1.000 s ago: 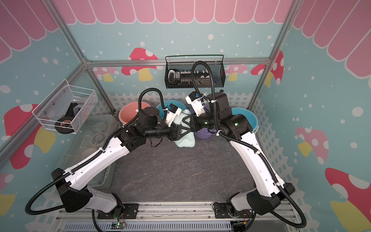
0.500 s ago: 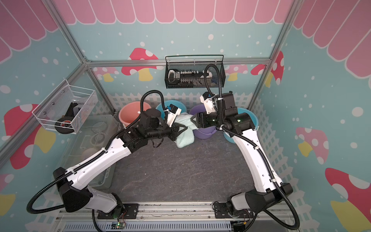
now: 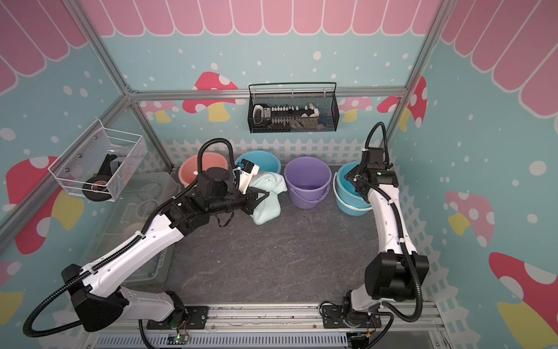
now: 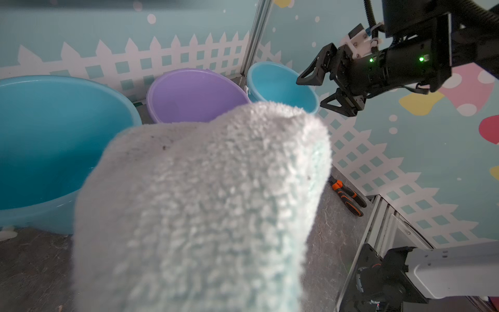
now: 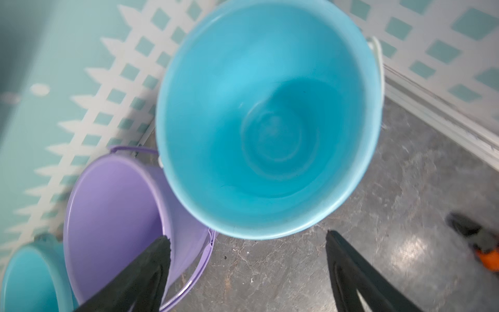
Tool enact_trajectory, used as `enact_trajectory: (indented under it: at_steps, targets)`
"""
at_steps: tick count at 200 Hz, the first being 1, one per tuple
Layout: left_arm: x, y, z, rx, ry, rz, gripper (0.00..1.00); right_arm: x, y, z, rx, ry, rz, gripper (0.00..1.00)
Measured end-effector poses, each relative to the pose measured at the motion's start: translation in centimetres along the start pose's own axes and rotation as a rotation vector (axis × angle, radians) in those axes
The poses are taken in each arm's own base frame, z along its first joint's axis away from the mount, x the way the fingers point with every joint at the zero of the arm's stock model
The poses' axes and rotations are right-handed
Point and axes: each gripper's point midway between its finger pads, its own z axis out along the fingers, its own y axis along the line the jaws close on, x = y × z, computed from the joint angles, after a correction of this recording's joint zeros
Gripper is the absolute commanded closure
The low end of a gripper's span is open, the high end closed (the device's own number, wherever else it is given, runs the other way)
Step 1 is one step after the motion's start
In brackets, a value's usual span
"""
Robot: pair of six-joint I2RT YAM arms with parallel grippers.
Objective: Wipe the inside of the bucket with a cloth
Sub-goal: Pick up the cleaning item from the corner of the board.
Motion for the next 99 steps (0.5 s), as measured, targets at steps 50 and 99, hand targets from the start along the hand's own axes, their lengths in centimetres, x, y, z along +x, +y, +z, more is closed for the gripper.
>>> enact_trajectory:
  at_steps: [50, 99]
  targets:
    - [0.7, 0.3, -0.5, -0.015, 0.004, -0.005, 0.98, 0.7, -3.0, 4.4, 0.185, 0.060, 0.255, 0.20]
    - [0.6, 0.4, -1.3, -0.026, -0.010, -0.007, 0.97, 2.2, -4.8, 7.0, 0.263, 0.106, 0.388, 0.49]
